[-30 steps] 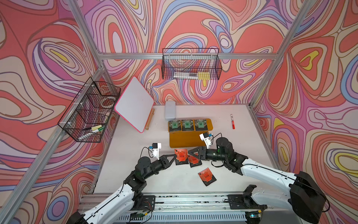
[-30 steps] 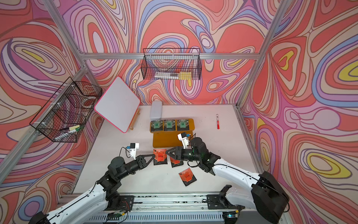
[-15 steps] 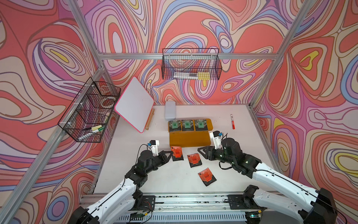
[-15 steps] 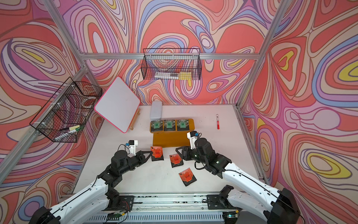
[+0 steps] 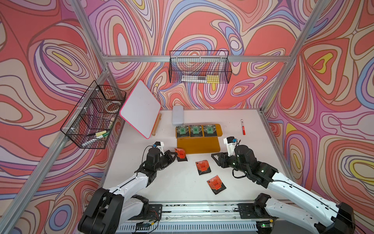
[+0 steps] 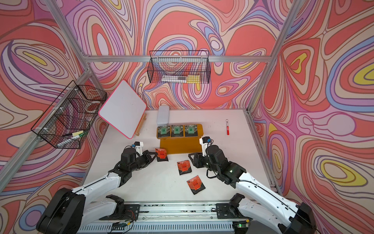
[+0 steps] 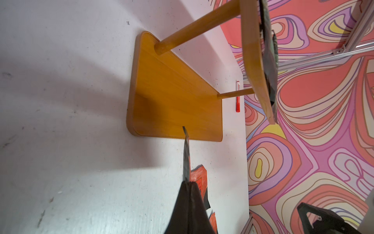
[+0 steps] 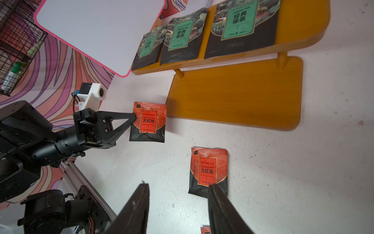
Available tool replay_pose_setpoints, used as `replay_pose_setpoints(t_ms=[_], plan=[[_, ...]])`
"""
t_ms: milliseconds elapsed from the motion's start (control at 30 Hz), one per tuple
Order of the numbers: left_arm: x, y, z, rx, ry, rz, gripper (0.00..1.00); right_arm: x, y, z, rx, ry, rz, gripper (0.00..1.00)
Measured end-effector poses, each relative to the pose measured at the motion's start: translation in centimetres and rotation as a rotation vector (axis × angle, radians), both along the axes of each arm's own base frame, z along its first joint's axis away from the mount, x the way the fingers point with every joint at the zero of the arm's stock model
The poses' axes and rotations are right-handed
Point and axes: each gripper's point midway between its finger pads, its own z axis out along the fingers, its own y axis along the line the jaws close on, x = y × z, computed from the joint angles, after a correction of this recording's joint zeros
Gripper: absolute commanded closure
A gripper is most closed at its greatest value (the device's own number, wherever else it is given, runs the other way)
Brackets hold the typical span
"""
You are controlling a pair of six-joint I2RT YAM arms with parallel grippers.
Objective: Place the tea bags on the shelf by color
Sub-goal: Place the tea bag on the shelf.
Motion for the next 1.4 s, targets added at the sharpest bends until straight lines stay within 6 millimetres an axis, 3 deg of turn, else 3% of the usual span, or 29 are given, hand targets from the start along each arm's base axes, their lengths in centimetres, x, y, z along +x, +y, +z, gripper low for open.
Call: replay_pose_setpoints(t_ms=[567,800,1400], plan=[[6.2,0.1,-3.1,-0.056,0.076,-0.037,1.0,1.0,0.7,0.1,-0.026,0.004,0.002,0.52],[8.1,0.0,-3.3,-0.049,0.063,-0.082,1.0,1.1,0.6,-0.2,-0.037,0.009,-0.005,0.52],[8.3,-0.6,-6.2,0.009,0.164,-0.184,1.0,1.1,0.4,-0.3,-0.041,0.008,-0.012,0.52]])
